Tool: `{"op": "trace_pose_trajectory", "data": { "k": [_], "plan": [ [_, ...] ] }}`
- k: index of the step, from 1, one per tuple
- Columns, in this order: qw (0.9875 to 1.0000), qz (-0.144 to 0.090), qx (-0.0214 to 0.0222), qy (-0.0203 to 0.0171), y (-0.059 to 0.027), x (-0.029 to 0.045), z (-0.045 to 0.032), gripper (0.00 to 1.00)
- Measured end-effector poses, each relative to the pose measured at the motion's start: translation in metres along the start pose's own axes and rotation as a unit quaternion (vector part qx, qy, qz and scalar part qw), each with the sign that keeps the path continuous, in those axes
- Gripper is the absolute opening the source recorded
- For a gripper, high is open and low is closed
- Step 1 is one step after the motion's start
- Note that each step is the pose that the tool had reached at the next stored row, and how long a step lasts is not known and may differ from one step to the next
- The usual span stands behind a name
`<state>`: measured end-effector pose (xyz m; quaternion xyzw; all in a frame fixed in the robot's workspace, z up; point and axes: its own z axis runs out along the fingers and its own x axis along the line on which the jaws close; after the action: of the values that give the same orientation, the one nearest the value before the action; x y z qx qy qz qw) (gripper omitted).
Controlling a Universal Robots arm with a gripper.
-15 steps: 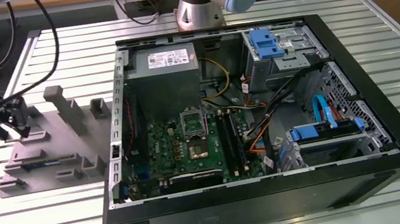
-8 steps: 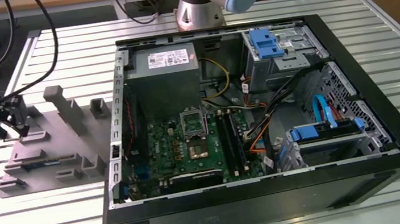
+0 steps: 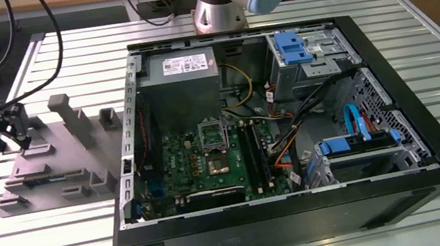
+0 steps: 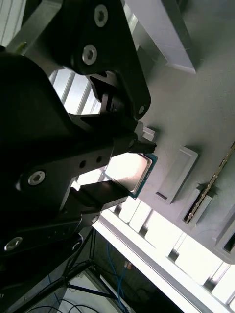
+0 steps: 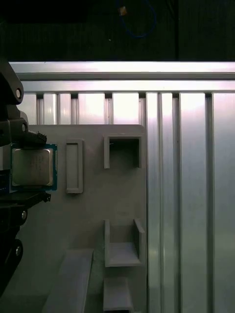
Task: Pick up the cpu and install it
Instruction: 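Pick up the cpu and move it towards the insertion slot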
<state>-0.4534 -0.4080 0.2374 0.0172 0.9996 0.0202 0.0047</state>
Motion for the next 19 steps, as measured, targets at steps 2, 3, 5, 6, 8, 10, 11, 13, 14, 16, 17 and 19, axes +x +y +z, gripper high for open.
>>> {"op": "trace_pose_trajectory", "data": {
  "k": [2,3,5,6,8,10,11,13,14,16,17,19],
  "plan": [
    [1.0,0.0,0.0,0.0,0.0,0.0,-0.0006,0.47],
    [1.0,0.0,0.0,0.0,0.0,0.0,-0.0009,0.47],
    [1.0,0.0,0.0,0.0,0.0,0.0,-0.0014,0.47],
    [1.0,0.0,0.0,0.0,0.0001,0.0,-0.0016,0.47],
    [1.0,0.0,0.0,0.0001,0.0001,0.0,-0.0022,0.47],
    [1.0,0.0,0.0,0.0,0.0001,0.0,-0.0026,0.47],
    [1.0,0.0,0.0,0.0,0.0001,0.0,-0.0028,0.47],
    [1.0,0.0,0.0,0.0,0.0001,0.0,-0.0033,0.47],
    [1.0,0.0,0.0,0.0,0.0001,0.0,-0.0035,0.47],
    [1.0,0.0,0.0,0.0,0.0002,0.0,-0.0039,0.47],
    [1.0,0.0,0.0,0.0001,0.0002,0.0,-0.0042,0.47],
    [1.0,0.0,0.0,0.0,0.0002,0.0,-0.0046,0.47]
  ]
}}
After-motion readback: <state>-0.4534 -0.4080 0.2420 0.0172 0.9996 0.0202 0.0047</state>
